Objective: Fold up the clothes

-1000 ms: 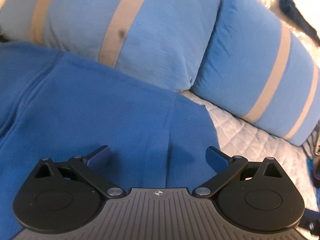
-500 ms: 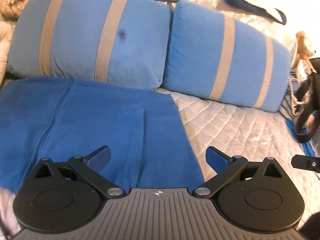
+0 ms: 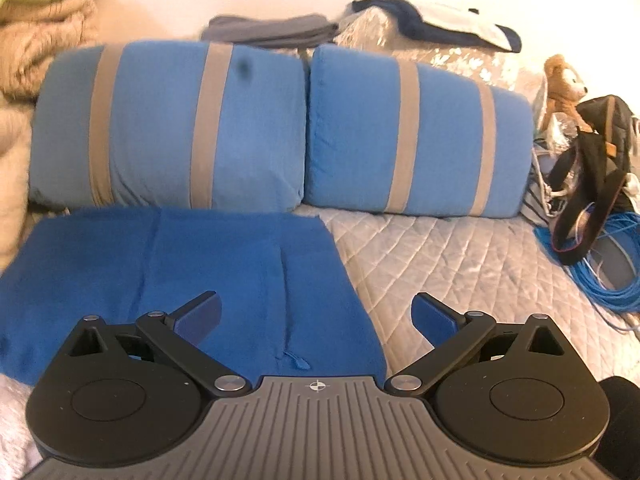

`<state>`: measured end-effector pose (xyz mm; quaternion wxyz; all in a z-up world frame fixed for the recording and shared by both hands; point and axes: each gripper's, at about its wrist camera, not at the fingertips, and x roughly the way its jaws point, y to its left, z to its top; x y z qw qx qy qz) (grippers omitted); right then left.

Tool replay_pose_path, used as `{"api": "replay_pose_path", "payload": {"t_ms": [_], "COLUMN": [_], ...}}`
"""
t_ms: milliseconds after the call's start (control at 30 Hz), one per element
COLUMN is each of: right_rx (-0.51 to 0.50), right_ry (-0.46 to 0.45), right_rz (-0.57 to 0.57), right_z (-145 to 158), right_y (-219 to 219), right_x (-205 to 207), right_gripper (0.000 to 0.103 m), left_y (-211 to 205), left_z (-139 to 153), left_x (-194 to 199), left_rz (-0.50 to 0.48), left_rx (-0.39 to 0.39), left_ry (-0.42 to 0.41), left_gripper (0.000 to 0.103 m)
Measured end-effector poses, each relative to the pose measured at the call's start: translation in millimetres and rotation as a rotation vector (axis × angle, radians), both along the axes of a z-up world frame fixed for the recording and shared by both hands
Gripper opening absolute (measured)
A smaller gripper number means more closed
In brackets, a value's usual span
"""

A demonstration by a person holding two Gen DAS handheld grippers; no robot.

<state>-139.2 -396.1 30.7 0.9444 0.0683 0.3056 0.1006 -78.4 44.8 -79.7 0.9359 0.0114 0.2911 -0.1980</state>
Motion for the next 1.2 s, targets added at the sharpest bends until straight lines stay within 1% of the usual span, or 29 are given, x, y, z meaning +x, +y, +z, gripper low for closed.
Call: {"api": "replay_pose_path", "payload": {"t_ms": [167,267,367,433,533,567,667,767,867,967,1033,1133,1200], "right_rx": [-0.007,-0.041,-0.064,-0.047,-0.031,-0.038,-0.077,-0.108,-0.135,-0.17,-0.194,-0.167,-0.162], "right_ry": [-0.068,-0.121,-0.133,-0.119,-0.075,-0.054,-0.004,0.042,0.094,0.121,0.138,0.211,0.242], "right_rz": [0.019,0.026,0.028,0.04,0.059,0.07,0.122,0.158,0.164,0.166,0.168,0.157,0.121], "right_z": [52.6,81.4,96.7,94.7,75.7,66.0,33.7,-2.0,-36.2,-67.9,-88.9,-115.5,-129.7], "right_y": [-37.6,-52.8,-58.1,-54.8,-36.0,-25.8,9.4,46.8,81.5,110.5,129.6,146.0,153.7], "right_x": [-20.3,-38.8,-51.6,-55.1,-52.7,-48.7,-33.3,-13.6,4.0,13.6,19.5,33.6,40.9], "right_gripper": [0.103,0.103,0.103,0.103,0.103,0.103,0.103,0.102,0.103,0.103,0.103,0.103,0.103], "left_y": [12.0,21.9,25.5,25.1,21.1,18.6,5.9,-4.8,-11.8,-19.0,-23.4,-33.2,-39.4], "left_z": [29.7,47.4,56.5,52.1,35.7,27.9,-1.2,-32.2,-59.5,-82.1,-92.8,-109.1,-119.2], "left_x": [-10.0,-14.9,-16.4,-15.2,-13.9,-13.1,-7.4,-0.6,7.4,10.8,13.7,22.1,27.6], "left_rz": [-0.011,-0.022,-0.023,-0.024,-0.002,0.007,0.013,0.015,0.026,0.043,0.058,0.099,0.119], "left_rx": [-0.003,-0.022,-0.032,-0.041,-0.042,-0.027,0.026,0.046,0.059,0.061,0.078,0.127,0.138], "left_ry": [-0.023,-0.045,-0.032,0.003,0.062,0.084,0.149,0.215,0.284,0.316,0.331,0.364,0.376], "left_gripper": [0.103,0.103,0.103,0.103,0.103,0.103,0.103,0.103,0.103,0.103,0.103,0.103,0.103]}}
